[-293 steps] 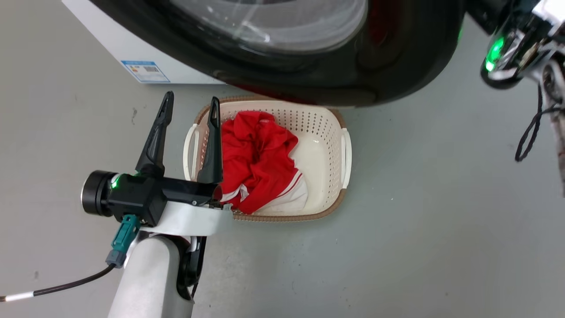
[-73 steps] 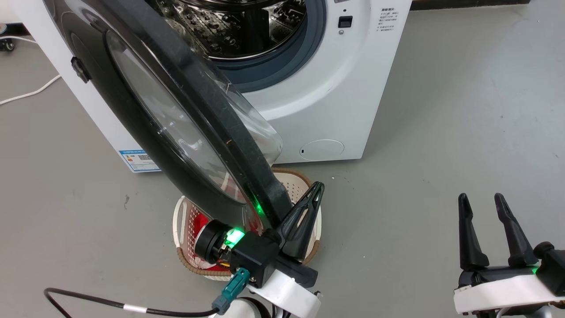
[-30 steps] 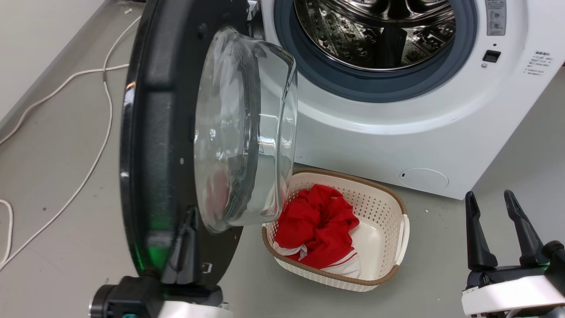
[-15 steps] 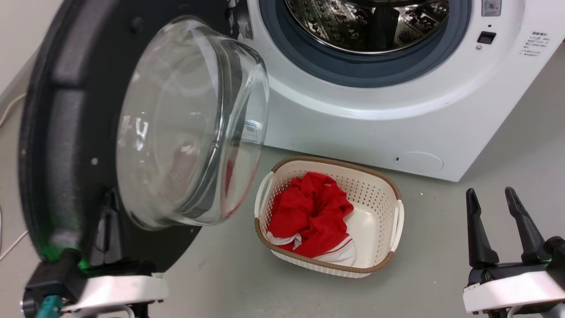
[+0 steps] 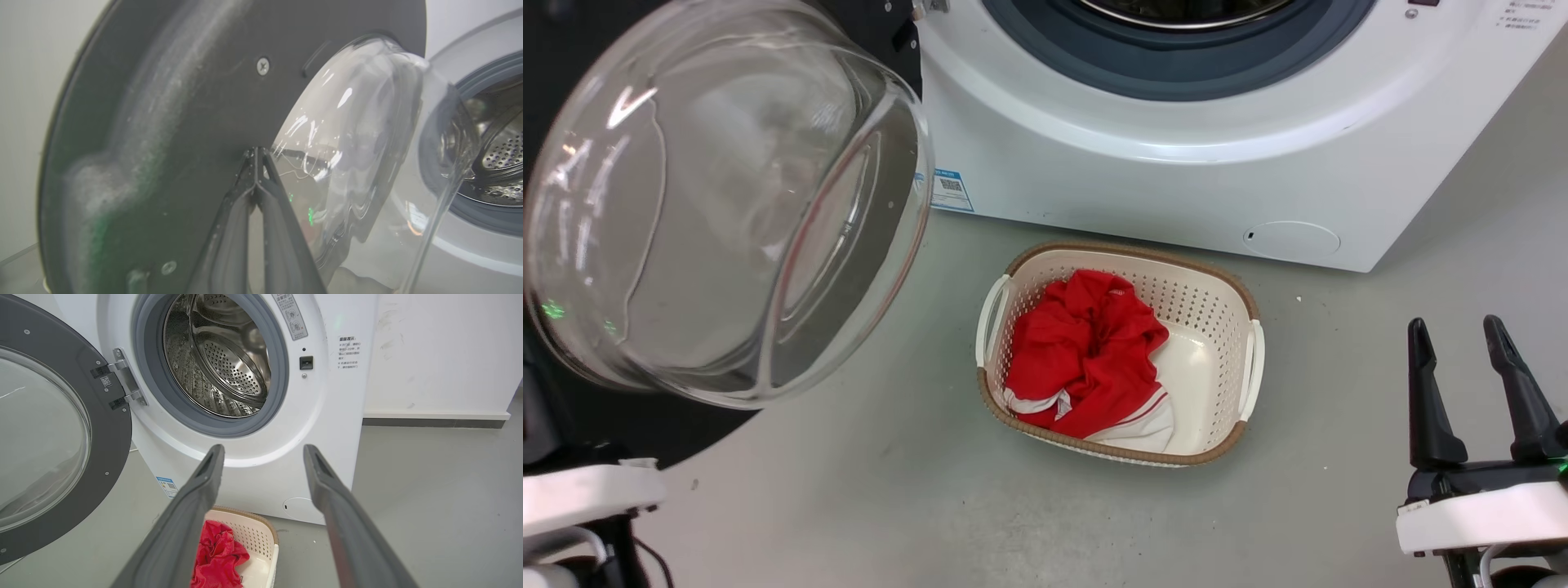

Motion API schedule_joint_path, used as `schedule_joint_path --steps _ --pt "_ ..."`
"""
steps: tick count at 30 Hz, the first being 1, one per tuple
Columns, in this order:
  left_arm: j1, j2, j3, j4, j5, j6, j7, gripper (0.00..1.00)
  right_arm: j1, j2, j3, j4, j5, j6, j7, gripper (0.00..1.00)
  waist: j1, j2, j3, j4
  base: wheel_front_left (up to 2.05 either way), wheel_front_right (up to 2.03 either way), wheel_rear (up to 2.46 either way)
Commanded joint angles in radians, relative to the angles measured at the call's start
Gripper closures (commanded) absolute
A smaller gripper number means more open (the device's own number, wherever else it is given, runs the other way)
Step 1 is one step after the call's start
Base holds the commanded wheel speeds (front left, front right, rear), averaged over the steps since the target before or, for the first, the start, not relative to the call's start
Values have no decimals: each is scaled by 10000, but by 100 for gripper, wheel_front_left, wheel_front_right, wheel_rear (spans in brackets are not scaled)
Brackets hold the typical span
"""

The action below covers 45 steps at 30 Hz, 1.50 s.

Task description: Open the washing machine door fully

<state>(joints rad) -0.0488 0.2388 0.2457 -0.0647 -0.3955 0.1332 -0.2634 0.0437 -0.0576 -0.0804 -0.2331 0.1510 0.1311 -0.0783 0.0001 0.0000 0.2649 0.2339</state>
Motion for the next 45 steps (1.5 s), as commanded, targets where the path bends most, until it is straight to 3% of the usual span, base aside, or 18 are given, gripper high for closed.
schedule_joint_path --steps 1,11,18,32,38,45 --pt "-158 133 262 210 -64 -23 -15 100 -153 -34 -3 -37 47 -7 -13 0 -1 0 86 1 0 0 0" --pt "-1011 577 1403 1580 -2 -602 -16 100 -466 -117 -17 -22 -36 -7 -21 0 -1 0 333 -19 0 0 0" --pt "-946 200 1370 1610 421 -773 -18 100 -367 -69 -17 165 -22 -7 -94 0 -1 0 91 -41 0 0 0" --pt "585 -603 -37 -603 1821 -808 83 100 -125 65 54 570 30 -7 -450 0 -1 0 -923 -333 0 0 0" --pt "767 -809 -1134 -1138 2211 -1096 470 100 -155 79 142 737 -33 -7 -476 0 -1 0 -1197 -789 0 0 0" --pt "527 -1124 -2352 -653 2315 -1563 804 100 -358 87 312 886 -151 -7 -484 0 -1 0 -1408 -1620 0 0 0"
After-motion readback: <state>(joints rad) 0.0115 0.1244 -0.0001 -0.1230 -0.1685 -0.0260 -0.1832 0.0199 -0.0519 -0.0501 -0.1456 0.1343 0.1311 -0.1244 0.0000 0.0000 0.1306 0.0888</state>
